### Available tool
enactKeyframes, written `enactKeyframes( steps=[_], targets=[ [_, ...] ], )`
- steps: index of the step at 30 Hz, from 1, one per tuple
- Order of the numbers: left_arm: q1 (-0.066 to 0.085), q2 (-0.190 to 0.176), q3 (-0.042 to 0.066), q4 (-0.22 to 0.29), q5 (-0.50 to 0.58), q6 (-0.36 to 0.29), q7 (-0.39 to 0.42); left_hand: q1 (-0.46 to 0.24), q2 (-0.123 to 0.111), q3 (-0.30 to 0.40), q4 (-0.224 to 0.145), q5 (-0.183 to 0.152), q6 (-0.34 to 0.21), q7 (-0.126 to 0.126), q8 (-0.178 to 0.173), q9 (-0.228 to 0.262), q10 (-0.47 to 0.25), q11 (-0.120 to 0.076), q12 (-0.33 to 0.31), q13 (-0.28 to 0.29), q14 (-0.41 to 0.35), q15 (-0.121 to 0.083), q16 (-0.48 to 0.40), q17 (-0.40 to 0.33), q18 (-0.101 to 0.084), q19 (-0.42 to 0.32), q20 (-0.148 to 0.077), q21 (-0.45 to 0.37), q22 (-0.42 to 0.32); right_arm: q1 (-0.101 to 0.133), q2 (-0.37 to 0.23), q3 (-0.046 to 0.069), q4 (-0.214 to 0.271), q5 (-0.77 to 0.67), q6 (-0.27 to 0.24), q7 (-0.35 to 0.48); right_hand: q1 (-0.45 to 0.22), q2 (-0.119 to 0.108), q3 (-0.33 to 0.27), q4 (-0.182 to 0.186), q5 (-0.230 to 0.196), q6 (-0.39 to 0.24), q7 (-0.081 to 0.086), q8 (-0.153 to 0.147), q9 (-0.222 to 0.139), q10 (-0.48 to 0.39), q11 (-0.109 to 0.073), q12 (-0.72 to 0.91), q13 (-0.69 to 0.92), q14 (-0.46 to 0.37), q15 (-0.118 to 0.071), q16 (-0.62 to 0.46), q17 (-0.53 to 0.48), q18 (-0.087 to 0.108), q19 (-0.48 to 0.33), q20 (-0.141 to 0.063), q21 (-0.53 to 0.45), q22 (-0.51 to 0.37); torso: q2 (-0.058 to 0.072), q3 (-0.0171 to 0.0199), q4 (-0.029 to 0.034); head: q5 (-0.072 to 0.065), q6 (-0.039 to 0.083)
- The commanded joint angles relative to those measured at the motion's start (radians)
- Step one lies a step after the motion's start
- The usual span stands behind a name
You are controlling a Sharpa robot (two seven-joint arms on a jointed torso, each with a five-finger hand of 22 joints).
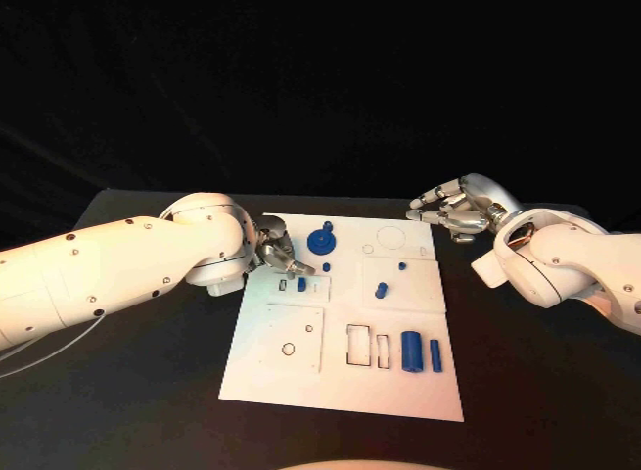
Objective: Assemble the parts on the task board
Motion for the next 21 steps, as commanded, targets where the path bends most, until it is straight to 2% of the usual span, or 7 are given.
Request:
enactKeyframes(
  steps=[1,4,8,13,19,21],
  targets=[
    [0.027,-0.008,0.004,-0.018,0.037,0.038,0.004,0.022,0.004,-0.012,-0.001,0.002,-0.015,0.006,-0.014,-0.008,-0.014,0.006,-0.014,-0.017,0.087,0.004,-0.004,0.206,-0.01,-0.009,0.003,-0.009,-0.011,-0.001,0.001,0.0,-0.003,-0.003,0.006,0.003,-0.005,0.005,-0.007,0.001,0.006,-0.006,0.002,0.006,-0.001,-0.006,-0.002,-0.003,0.07,0.071,-0.006,-0.006,0.129,0.013,-0.006,0.001,-0.003,-0.001,0.0,0.0015,0.0012,0.001,0.004],
    [0.053,-0.008,0.006,-0.043,0.056,0.038,0.008,0.045,0.007,-0.02,-0.001,0.002,-0.039,0.02,-0.041,-0.026,-0.03,0.017,-0.034,-0.042,0.087,0.012,-0.005,0.206,-0.009,-0.013,0.007,-0.013,-0.018,-0.002,0.002,0.0,-0.005,-0.003,0.006,0.003,-0.005,0.005,-0.007,0.001,0.006,-0.006,0.002,0.006,-0.001,-0.006,-0.002,-0.003,0.07,0.071,-0.006,-0.006,0.129,0.013,-0.006,0.001,-0.003,-0.001,0.0,0.0007,0.0007,0.003,0.008],
    [0.069,0.005,0.007,-0.081,0.067,0.027,0.013,0.05,0.008,-0.029,0.001,0.002,-0.047,0.028,-0.056,-0.039,-0.049,0.024,-0.059,-0.072,0.087,0.018,-0.005,0.205,-0.007,-0.017,0.012,-0.016,-0.024,-0.002,0.003,0.0,-0.006,-0.003,0.007,0.003,-0.005,0.005,-0.007,0.001,0.006,-0.006,0.002,0.006,-0.001,-0.006,-0.002,-0.003,0.07,0.071,-0.006,-0.006,0.129,0.013,-0.006,0.001,-0.003,-0.001,0.001,0.0008,0.0,0.004,0.012],
    [0.075,0.034,0.004,-0.133,0.062,0.014,0.016,0.058,0.015,-0.033,0.001,0.002,-0.056,0.036,-0.073,-0.055,-0.066,0.031,-0.079,-0.096,0.087,0.025,-0.005,0.205,-0.007,-0.018,0.017,-0.018,-0.026,-0.003,0.003,0.0,-0.007,-0.002,0.006,0.004,-0.005,0.005,-0.007,0.001,0.006,-0.006,0.002,0.006,-0.001,-0.006,-0.002,-0.003,0.07,0.071,-0.006,-0.006,0.129,0.013,-0.006,0.001,-0.003,-0.001,0.002,0.0004,0.0007,0.008,0.013],
    [0.076,0.071,-0.008,-0.193,0.043,0.014,0.018,0.062,0.015,-0.035,0.0,0.002,-0.056,0.038,-0.077,-0.059,-0.072,0.033,-0.087,-0.106,0.086,0.026,-0.006,0.205,-0.006,-0.022,0.018,-0.021,-0.032,-0.003,0.002,0.0,-0.006,-0.002,0.006,0.004,-0.006,0.005,-0.008,0.002,0.007,-0.006,0.002,0.007,-0.001,-0.006,-0.003,-0.003,0.07,0.071,-0.006,-0.006,0.129,0.013,-0.005,0.001,-0.003,0.0,0.003,-0.0006,-0.0007,0.012,0.016],
    [0.076,0.081,-0.012,-0.211,0.031,0.016,0.019,0.062,0.015,-0.035,0.0,0.002,-0.056,0.038,-0.077,-0.059,-0.072,0.033,-0.087,-0.106,0.086,0.026,-0.006,0.205,-0.006,-0.022,0.018,-0.021,-0.032,-0.003,0.002,0.0,-0.006,-0.002,0.006,0.004,-0.006,0.005,-0.008,0.002,0.007,-0.006,0.002,0.007,-0.001,-0.006,-0.003,-0.003,0.07,0.071,-0.006,-0.006,0.129,0.013,-0.005,0.001,-0.003,0.0,0.002,0.0,0.0007,0.013,0.016]
  ],
)
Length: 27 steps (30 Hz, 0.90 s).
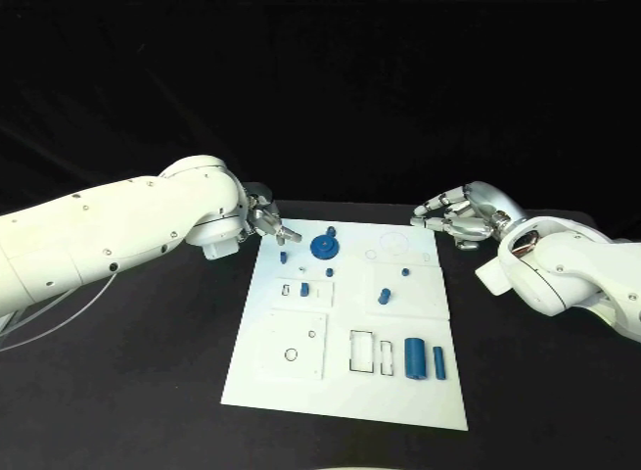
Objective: Assemble the parts on the task board
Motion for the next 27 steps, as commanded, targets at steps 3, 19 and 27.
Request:
enactKeyframes(
  steps=[3,19,27],
  targets=[
    [0.0,0.023,-0.007,-0.038,-0.03,0.012,0.014,0.011,-0.001,-0.008,0.0,0.002,-0.005,0.005,-0.006,-0.002,-0.008,0.0,-0.007,-0.004,0.087,0.008,-0.006,0.205,-0.006,-0.005,0.002,-0.004,-0.002,-0.001,0.0,0.0,0.001,-0.003,0.006,0.004,-0.006,0.005,-0.005,-0.001,0.007,-0.006,0.002,0.001,-0.001,-0.006,-0.003,-0.003,0.07,0.071,-0.006,-0.006,0.129,0.013,-0.005,0.001,-0.003,0.0,-0.001,0.0009,0.0008,0.003,0.0],
    [-0.012,0.071,-0.025,-0.124,-0.062,0.051,0.013,0.009,-0.007,-0.017,0.002,0.002,-0.005,0.007,-0.012,-0.009,-0.012,0.002,-0.011,-0.009,0.086,0.011,-0.006,0.204,-0.005,-0.007,0.004,-0.006,-0.005,-0.001,0.0,0.0,0.004,-0.003,0.007,0.005,-0.006,0.005,-0.005,-0.001,0.007,-0.006,0.002,0.001,-0.001,-0.006,-0.003,-0.003,0.07,0.071,-0.006,-0.006,0.129,0.013,-0.005,0.001,-0.003,0.0,-0.001,0.0006,0.0004,0.011,-0.001],
    [-0.018,0.079,-0.026,-0.144,-0.059,0.07,0.011,0.007,-0.008,-0.02,0.003,0.002,-0.005,0.008,-0.013,-0.011,-0.013,0.003,-0.012,-0.01,0.086,0.011,-0.007,0.204,-0.005,-0.007,0.005,-0.006,-0.005,-0.001,0.0,0.0,0.005,-0.003,0.007,0.005,-0.006,0.005,-0.005,-0.001,0.007,-0.006,0.002,0.001,-0.001,-0.006,-0.003,-0.003,0.07,0.071,-0.006,-0.006,0.129,0.013,-0.005,0.001,-0.003,0.0,-0.001,0.0005,0.0009,0.011,-0.001]
  ],
)
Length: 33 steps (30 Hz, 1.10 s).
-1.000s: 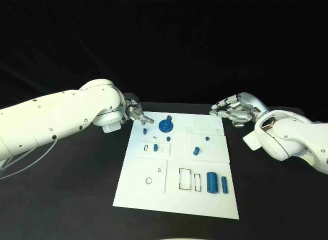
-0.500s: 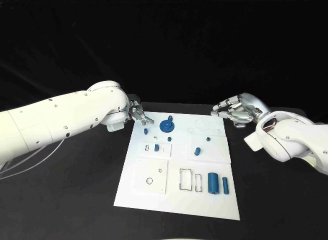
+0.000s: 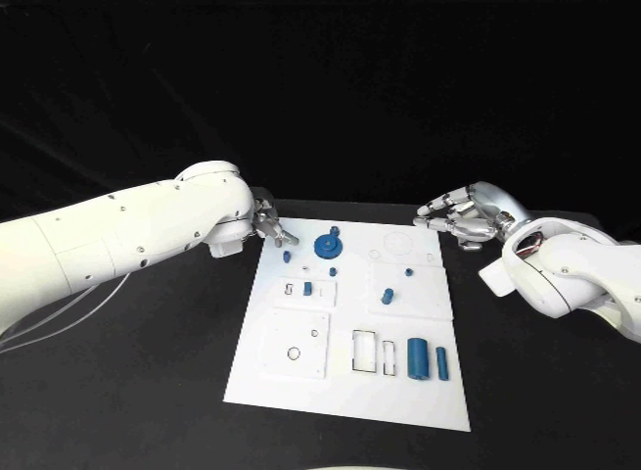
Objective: Assemble the parts on the task board
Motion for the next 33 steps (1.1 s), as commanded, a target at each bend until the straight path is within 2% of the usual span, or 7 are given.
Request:
enactKeyframes(
  steps=[1,5,16,33],
  targets=[
    [-0.003,0.005,0.0,-0.006,-0.005,0.04,0.008,0.003,-0.004,-0.006,0.0,0.002,-0.001,0.004,-0.004,-0.002,-0.006,0.003,-0.002,0.0,0.086,0.005,-0.006,0.204,-0.005,-0.004,0.001,-0.006,-0.001,0.0,0.0,0.0,0.001,-0.003,0.007,0.005,-0.006,0.005,-0.005,-0.001,0.007,-0.006,0.002,0.001,-0.001,-0.006,-0.003,-0.003,0.07,0.071,-0.006,-0.006,0.13,0.013,-0.005,0.001,-0.003,0.0,-0.001,0.0004,0.0001,0.0,0.0],
    [-0.008,0.006,-0.001,-0.011,0.014,0.066,0.005,0.003,0.0,-0.006,0.0,0.002,0.002,0.004,-0.004,-0.003,-0.005,0.003,0.0,0.001,0.086,0.005,-0.007,0.204,-0.005,-0.003,0.002,-0.006,0.001,0.0,0.001,0.0,0.002,-0.003,0.008,0.006,-0.006,0.005,-0.005,-0.001,0.007,-0.006,0.002,0.001,-0.001,-0.006,-0.003,-0.003,0.07,0.071,-0.006,-0.006,0.13,0.013,-0.005,0.001,-0.003,0.0,0.001,-0.0009,-0.0009,-0.001,0.001],
    [-0.021,0.013,-0.001,-0.026,0.024,0.081,0.004,0.005,0.003,-0.006,-0.002,0.002,0.005,0.004,-0.004,-0.005,-0.005,0.003,0.0,0.001,0.086,0.005,-0.006,0.204,-0.005,-0.004,0.003,-0.006,0.0,-0.001,0.0,0.0,0.003,-0.003,0.008,0.006,-0.005,0.006,-0.006,0.0,0.008,-0.007,0.002,0.003,-0.002,-0.005,-0.003,-0.002,0.071,0.072,-0.007,-0.005,0.13,0.013,-0.004,0.001,-0.002,0.0,-0.001,0.0003,0.0001,0.0,-0.003],
    [-0.023,0.016,-0.001,-0.027,0.037,0.055,0.006,0.022,0.024,0.001,-0.004,0.002,0.014,0.002,-0.007,-0.014,-0.003,0.002,0.004,0.003,0.086,0.005,-0.006,0.205,-0.005,-0.002,0.004,-0.006,0.003,-0.001,0.0,0.0,0.003,-0.003,0.008,0.006,-0.005,0.006,-0.006,0.0,0.008,-0.007,0.002,0.003,-0.002,-0.005,-0.003,-0.002,0.071,0.072,-0.007,-0.005,0.13,0.013,-0.004,0.001,-0.002,0.0,0.0,0.0,-0.0002,-0.002,-0.006]
  ],
)
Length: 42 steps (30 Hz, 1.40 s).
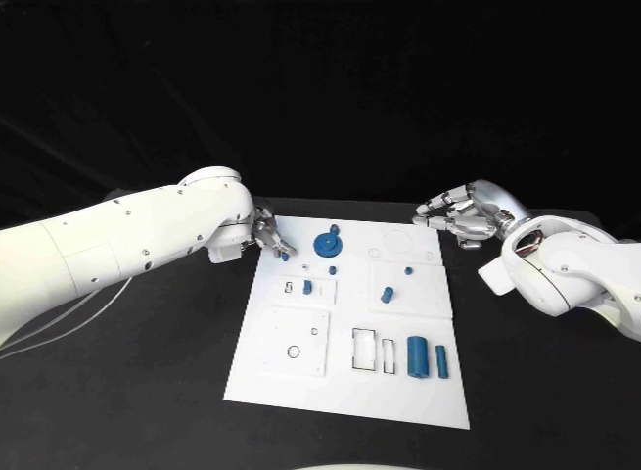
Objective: Assemble the parts on the task board
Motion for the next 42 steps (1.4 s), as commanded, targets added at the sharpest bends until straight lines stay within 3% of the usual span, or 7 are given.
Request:
enactKeyframes(
  steps=[1,19,27,31,36,39,42],
  targets=[
    [-0.001,0.003,0.0,0.002,0.016,-0.005,0.007,0.004,0.006,0.001,-0.003,0.002,0.006,0.002,-0.007,-0.001,-0.003,0.002,0.004,0.001,0.086,0.005,-0.006,0.204,-0.005,-0.002,0.004,-0.006,0.001,0.0,0.0,0.0,0.001,-0.003,0.008,0.005,-0.005,0.006,-0.006,0.0,0.004,-0.007,0.002,0.003,-0.001,-0.005,-0.003,-0.002,0.071,0.072,-0.007,-0.005,0.13,0.013,-0.004,0.001,-0.002,0.0,0.0,-0.0001,-0.0002,-0.002,-0.002],
    [0.0,0.003,0.001,0.001,0.022,-0.005,0.006,0.011,0.009,0.002,-0.005,0.002,0.013,0.0,-0.004,-0.003,0.001,0.0,0.009,0.006,0.086,0.004,-0.006,0.205,-0.006,0.0,0.004,-0.004,0.005,0.0,0.002,0.0,-0.002,-0.003,0.009,0.004,-0.005,0.006,-0.006,0.0,0.004,-0.007,0.002,0.003,-0.001,-0.005,-0.003,-0.002,0.071,0.072,-0.007,-0.005,0.13,0.013,-0.004,0.001,-0.002,0.0,0.0,0.0,0.0001,-0.001,-0.004],
    [0.0,0.004,0.001,-0.001,0.022,-0.002,0.005,0.053,0.038,0.021,-0.013,0.002,0.019,-0.004,-0.001,-0.009,0.001,-0.004,0.01,0.005,0.086,0.001,-0.006,0.205,-0.006,0.0,0.003,-0.004,0.006,0.0,0.001,0.0,-0.001,-0.003,0.01,0.003,-0.004,0.007,-0.007,0.0,0.004,-0.007,0.001,0.004,-0.001,-0.003,-0.003,0.0,0.072,0.072,-0.007,-0.006,0.13,0.012,-0.003,0.001,-0.002,0.001,0.0,0.0004,-0.0001,-0.002,-0.006],
    [0.0,0.004,0.001,-0.001,0.026,-0.006,0.005,0.113,0.063,0.061,-0.034,0.003,0.014,-0.009,-0.001,-0.013,0.0,-0.009,0.01,0.003,0.086,-0.004,-0.006,0.205,-0.006,0.0,0.0,-0.005,0.005,0.0,0.001,0.0,-0.002,-0.003,0.01,0.002,-0.004,0.008,-0.007,0.0,0.004,-0.007,0.001,0.004,-0.001,-0.003,-0.003,0.0,0.072,0.072,-0.007,-0.005,0.131,0.012,-0.004,0.001,-0.002,0.001,0.0,0.0004,-0.0003,-0.003,-0.005],
    [0.0,0.004,0.001,-0.002,0.042,-0.014,0.005,0.209,0.084,0.148,-0.09,0.004,0.0,-0.013,-0.003,-0.017,-0.004,-0.013,0.006,0.0,0.086,-0.009,-0.006,0.205,-0.006,0.0,-0.004,-0.005,0.006,0.0,0.001,0.0,-0.002,-0.003,0.011,0.001,-0.003,0.008,-0.007,0.0,0.004,-0.007,0.001,0.004,-0.001,-0.003,-0.003,0.0,0.072,0.072,-0.007,-0.005,0.131,0.013,-0.004,0.001,-0.002,0.001,0.0,0.0004,-0.0004,-0.003,-0.005],
    [0.0,0.003,0.001,-0.002,0.062,-0.022,0.006,0.239,0.077,0.215,-0.116,0.004,-0.008,-0.006,0.0,-0.017,-0.007,-0.009,0.001,-0.004,0.086,-0.007,-0.006,0.205,-0.006,-0.001,-0.005,-0.006,0.005,0.0,0.001,0.0,-0.002,-0.003,0.012,0.001,-0.003,0.008,-0.007,0.0,0.004,-0.007,0.001,0.004,-0.001,-0.003,-0.003,0.0,0.072,0.072,-0.007,-0.005,0.131,0.013,-0.004,0.001,-0.002,0.001,0.0,0.0002,0.0003,-0.003,-0.005],
    [0.0,0.0,0.001,0.0,0.084,-0.032,0.007,0.226,0.055,0.289,-0.124,0.004,-0.011,0.0,0.013,-0.012,-0.005,-0.004,-0.001,-0.008,0.086,-0.001,-0.006,0.205,-0.006,-0.002,-0.002,-0.007,0.006,0.0,0.001,0.0,-0.003,-0.003,0.012,0.0,-0.003,0.008,-0.007,0.0,0.004,-0.007,0.001,0.004,-0.001,-0.003,-0.003,0.0,0.072,0.072,-0.007,-0.005,0.131,0.013,-0.004,0.001,-0.002,0.001,0.0,0.0003,0.0002,-0.003,-0.006]
  ],
)
